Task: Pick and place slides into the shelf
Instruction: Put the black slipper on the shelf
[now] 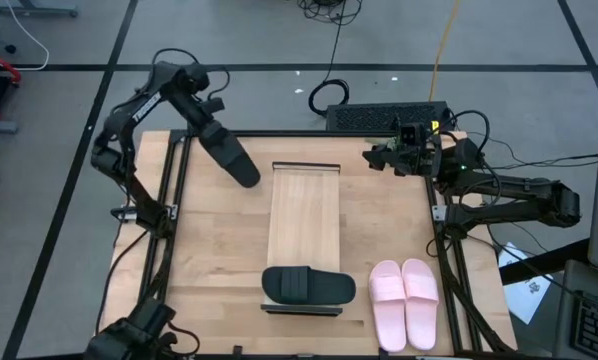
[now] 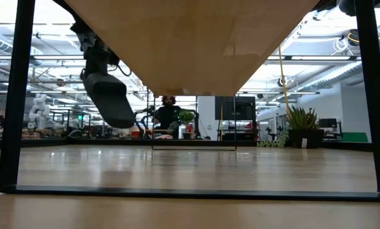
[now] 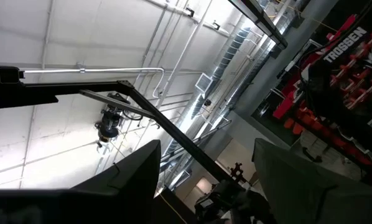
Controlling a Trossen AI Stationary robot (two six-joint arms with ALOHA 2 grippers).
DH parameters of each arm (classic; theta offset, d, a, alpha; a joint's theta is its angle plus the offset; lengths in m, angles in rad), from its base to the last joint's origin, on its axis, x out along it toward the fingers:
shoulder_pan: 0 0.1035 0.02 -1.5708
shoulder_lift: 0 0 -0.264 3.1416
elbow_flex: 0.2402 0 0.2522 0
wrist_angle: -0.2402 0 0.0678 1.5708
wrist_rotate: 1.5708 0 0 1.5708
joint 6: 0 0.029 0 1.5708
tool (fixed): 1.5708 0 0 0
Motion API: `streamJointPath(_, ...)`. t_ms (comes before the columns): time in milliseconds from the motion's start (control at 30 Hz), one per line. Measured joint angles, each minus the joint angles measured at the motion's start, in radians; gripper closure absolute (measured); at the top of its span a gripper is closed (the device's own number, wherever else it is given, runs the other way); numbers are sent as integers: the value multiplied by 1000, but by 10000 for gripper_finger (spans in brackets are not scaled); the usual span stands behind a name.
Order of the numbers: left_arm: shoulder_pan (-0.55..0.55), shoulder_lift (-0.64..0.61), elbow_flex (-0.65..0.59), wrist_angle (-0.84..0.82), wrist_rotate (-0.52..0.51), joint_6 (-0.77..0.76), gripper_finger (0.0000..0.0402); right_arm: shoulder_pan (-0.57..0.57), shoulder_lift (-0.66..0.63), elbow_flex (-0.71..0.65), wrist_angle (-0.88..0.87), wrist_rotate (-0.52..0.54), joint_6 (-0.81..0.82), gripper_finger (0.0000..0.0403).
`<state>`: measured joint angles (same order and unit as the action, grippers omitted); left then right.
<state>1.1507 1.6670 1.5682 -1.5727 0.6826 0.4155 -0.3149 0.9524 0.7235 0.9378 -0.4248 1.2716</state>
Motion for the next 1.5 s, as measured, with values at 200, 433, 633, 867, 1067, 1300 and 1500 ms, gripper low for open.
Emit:
streamJointPath(200, 17, -23, 111, -1, 10, -50, 401, 0, 0, 0, -1, -27, 0, 156)
streamJointPath(433, 61, -21, 346, 0, 7, -150, 401, 0, 0, 0, -1, -50, 1, 156)
streamJointPath(633, 101, -21, 590, 9, 20, -331, 401, 0, 0, 0, -1, -52, 26, 156)
streamJointPath(867, 35, -24, 790, 75, 54, -657, 401, -33, 0, 0, 33, -41, 7, 156)
streamJointPath(1067, -97, -94, 767, 172, 95, -874, 401, -132, -1, 1, 117, 61, -102, 156)
streamJointPath(1300, -384, -131, 767, 214, -63, -1037, 401, -289, 0, 1, 128, 145, -140, 156)
streamJointPath(1500, -634, -124, 760, 321, -226, -1163, 401, -397, 0, 1, 127, 189, -135, 156)
